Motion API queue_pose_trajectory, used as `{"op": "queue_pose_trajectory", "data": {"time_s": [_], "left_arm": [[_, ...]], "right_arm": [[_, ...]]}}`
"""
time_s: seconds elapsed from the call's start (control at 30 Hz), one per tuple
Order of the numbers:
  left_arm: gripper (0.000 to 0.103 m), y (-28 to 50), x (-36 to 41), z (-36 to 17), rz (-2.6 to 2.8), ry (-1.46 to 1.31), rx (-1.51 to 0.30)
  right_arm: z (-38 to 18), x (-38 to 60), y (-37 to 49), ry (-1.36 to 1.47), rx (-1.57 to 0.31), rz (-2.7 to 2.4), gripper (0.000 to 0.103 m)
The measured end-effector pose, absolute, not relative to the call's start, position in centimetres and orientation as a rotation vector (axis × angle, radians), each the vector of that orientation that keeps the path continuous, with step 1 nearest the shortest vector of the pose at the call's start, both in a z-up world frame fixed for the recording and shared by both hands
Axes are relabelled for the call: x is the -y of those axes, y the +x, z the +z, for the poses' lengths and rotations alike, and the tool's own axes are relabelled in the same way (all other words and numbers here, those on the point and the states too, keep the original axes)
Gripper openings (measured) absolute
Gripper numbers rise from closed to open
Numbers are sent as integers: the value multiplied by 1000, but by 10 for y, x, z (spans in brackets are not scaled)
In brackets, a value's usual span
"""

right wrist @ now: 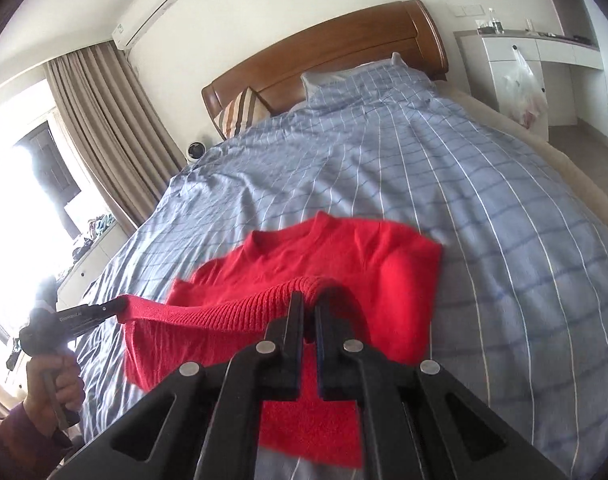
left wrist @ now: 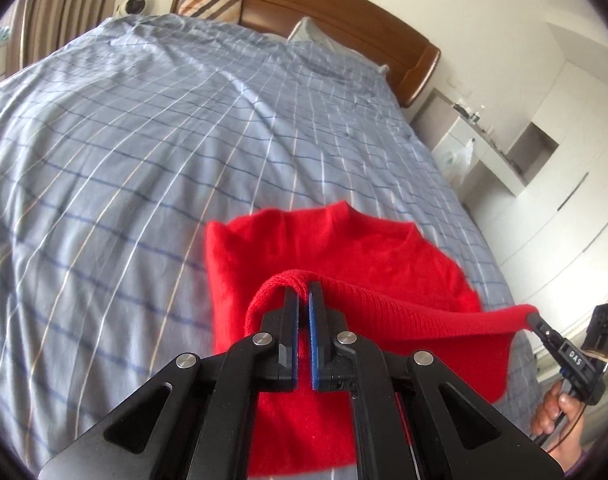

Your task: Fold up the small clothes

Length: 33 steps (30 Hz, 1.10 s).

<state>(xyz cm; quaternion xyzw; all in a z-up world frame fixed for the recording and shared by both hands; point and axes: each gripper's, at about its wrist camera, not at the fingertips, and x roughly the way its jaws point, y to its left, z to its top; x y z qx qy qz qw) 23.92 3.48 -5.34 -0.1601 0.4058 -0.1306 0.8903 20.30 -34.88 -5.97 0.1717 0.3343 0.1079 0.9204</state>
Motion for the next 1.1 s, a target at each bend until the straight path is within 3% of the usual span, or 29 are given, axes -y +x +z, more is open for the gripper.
{"op": "queue_pose_trajectory", "data": {"time_s": [0.17, 0.27, 0.3, 0.33, 0.37, 0.57, 0.67, 0.77, 0.83, 0.97, 1.1], "left_arm": [[3, 315, -21, -82, -192, -298, -889], [16, 341, -20, -96, -94, -267, -893], [43, 346, -22, -99, -56, -259, -906], [67, 349, -28, -101, -27, -261, -916], [71, 347, -34, -100, -6, -272, -901], [81, 293, -50, -75, -82, -263, -834], [96, 251, -32, -79, -157, -155, -842], [96, 220, -14, -106, -183, -19, -936], [89, 194, -14, -116, -167, 22, -970], [96, 133, -29, -104, -166, -23, -894], [99, 100, -27, -105, -117, 26, -814]], "right_arm": [[-99, 359, 286, 363, -752, 171, 4], [-125, 366, 312, 407, -788, 138, 6], [-131, 369, 316, 420, -796, 114, 10], [-134, 373, 317, 429, -800, 87, 21], [-135, 377, 315, 441, -794, 72, 30], [-96, 354, 268, 309, -752, 226, 30], [-100, 321, 238, 213, -819, 361, 35], [-135, 303, 211, 120, -959, 359, 38], [-154, 308, 192, 67, -1022, 278, 39], [-122, 305, 137, -23, -915, 179, 39], [-105, 280, 92, -85, -816, 142, 52]]}}
